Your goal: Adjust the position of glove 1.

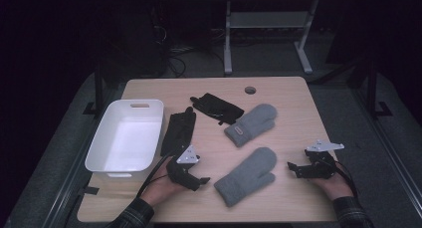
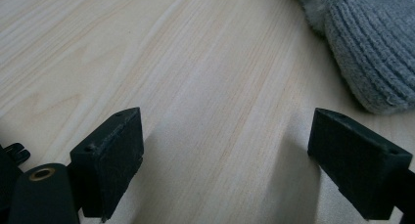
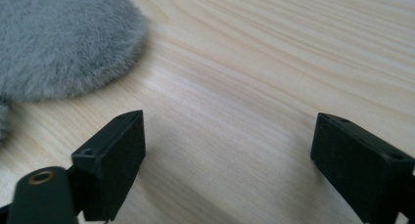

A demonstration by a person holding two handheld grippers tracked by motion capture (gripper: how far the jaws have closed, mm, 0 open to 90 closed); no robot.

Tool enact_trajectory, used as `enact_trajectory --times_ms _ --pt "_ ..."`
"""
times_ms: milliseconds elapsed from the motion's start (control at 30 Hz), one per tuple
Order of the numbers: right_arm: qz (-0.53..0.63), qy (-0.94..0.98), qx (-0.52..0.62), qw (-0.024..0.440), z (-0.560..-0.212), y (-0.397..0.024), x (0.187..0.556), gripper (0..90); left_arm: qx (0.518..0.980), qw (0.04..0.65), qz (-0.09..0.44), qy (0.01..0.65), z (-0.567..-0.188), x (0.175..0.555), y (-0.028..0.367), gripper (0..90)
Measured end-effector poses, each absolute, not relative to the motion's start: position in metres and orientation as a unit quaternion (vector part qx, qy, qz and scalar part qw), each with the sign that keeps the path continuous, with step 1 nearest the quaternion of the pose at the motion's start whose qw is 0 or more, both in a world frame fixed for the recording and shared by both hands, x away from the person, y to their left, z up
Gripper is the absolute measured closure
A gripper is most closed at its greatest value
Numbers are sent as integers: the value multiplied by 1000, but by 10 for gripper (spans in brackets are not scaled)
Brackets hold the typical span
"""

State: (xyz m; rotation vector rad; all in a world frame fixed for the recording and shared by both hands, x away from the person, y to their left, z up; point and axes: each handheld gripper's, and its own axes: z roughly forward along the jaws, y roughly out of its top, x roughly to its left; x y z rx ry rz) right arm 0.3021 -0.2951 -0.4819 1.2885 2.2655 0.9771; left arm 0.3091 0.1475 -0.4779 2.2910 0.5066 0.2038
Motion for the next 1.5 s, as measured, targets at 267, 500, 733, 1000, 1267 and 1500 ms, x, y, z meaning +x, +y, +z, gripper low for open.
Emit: enact_trajectory --times_ms 267,500,733,1000,1267,1500 --pt "349 805 447 175 -483 -295 302 103 903 366 83 211 -474 309 148 139" --pt "348 806 446 174 -483 -296 302 102 900 359 71 234 -471 312 148 149" --pt "348 805 448 173 -483 -295 302 102 904 355 64 230 -462 318 138 167" --pt "348 805 448 173 -483 -295 302 102 903 356 63 230 -449 335 128 171" --pt "348 805 448 173 -483 -295 302 102 895 377 73 229 -431 354 115 190" --pt "348 806 447 173 -483 -295 302 100 892 382 82 228 -420 371 100 175"
